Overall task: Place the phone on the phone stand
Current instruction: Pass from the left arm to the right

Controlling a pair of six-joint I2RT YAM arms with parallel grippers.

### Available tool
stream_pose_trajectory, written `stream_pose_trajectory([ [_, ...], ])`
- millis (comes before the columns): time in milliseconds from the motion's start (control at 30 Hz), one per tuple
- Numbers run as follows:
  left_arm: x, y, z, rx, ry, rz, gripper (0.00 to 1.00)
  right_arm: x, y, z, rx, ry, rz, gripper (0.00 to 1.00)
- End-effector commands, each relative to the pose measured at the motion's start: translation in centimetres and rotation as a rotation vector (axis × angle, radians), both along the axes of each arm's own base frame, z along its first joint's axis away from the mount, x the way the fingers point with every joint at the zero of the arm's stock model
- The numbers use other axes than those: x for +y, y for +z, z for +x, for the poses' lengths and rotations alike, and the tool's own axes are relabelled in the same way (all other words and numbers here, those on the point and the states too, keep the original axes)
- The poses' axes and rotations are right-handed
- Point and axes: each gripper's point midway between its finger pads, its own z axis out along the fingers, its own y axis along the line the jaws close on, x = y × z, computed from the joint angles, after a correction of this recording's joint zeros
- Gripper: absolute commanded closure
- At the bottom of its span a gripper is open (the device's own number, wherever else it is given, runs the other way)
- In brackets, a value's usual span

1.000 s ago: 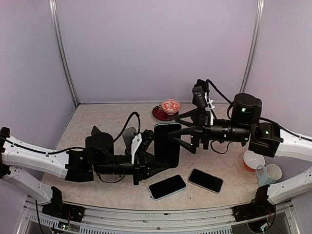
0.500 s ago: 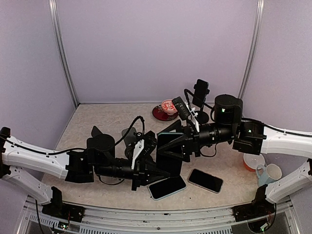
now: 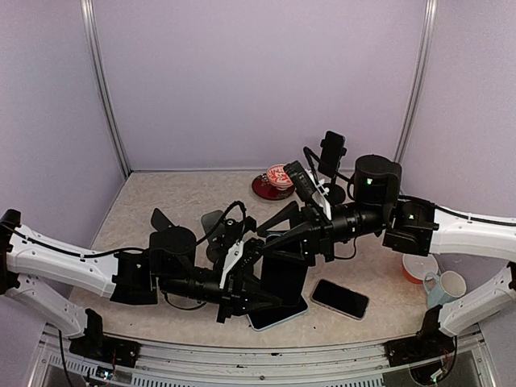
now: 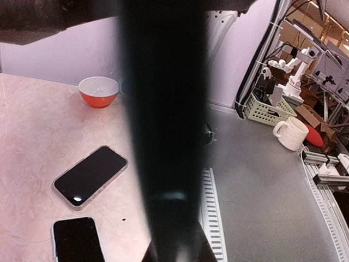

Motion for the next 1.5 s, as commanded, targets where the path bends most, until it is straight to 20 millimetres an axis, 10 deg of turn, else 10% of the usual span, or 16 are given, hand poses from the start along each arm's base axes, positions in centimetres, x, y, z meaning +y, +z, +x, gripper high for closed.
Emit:
stream_pose_trajectory([
  [0, -0.4, 2.0, 0.5, -0.043, 0.023, -0.066, 1.0, 0.8, 0.6, 0.1, 0.014, 0.029, 0.016, 0.66],
  [233, -0.3, 2.2, 0.9, -0.042, 0.046, -0.073, 1.0, 1.2, 0.2, -0.1, 0.023, 0.055, 0.006, 0.91],
  [400, -0.2, 2.3, 1.1, -0.045, 0.056, -0.076, 1.0, 1.0, 0.3, 0.0, 0.017, 0.043, 0.003, 0.56],
  [1000, 0.1, 2.6, 2.2, -0.043, 0.106, -0.08, 1.0, 1.1, -0.5, 0.4, 0.004, 0.031, -0.019, 0.32],
  [1467, 0.3, 2.3, 2.7, -0.04, 0.129, -0.073, 1.0, 0.9, -0.4, 1.2, 0.004, 0.001, -0.015, 1.0],
])
